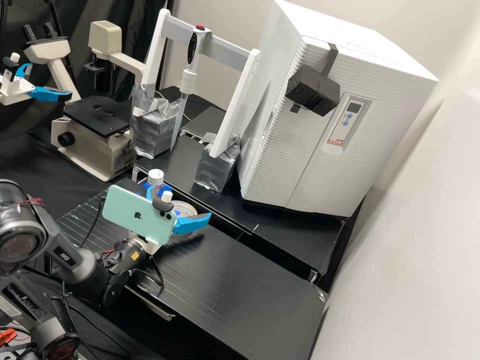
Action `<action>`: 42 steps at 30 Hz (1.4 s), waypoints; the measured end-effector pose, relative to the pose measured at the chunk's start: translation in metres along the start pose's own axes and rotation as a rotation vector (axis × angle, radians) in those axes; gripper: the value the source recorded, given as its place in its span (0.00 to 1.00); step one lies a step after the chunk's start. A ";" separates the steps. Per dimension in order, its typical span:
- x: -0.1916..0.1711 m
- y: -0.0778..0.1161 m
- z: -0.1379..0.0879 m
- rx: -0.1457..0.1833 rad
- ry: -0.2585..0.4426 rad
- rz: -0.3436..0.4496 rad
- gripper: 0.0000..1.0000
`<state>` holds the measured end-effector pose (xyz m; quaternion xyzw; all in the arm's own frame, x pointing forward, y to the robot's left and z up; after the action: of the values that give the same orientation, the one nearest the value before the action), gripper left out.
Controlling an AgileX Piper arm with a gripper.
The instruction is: Open the lid
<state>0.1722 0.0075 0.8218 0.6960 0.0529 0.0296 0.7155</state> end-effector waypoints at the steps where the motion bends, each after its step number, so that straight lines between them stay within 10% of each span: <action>1: 0.000 0.000 0.000 0.000 0.000 0.000 1.00; 26: -0.005 0.002 0.006 -0.056 -0.004 -0.036 1.00; 27: -0.005 0.002 0.006 -0.056 -0.004 -0.036 0.00; 42: -0.004 0.002 0.006 -0.054 -0.005 -0.038 0.00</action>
<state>0.1687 0.0010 0.8242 0.6753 0.0632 0.0156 0.7347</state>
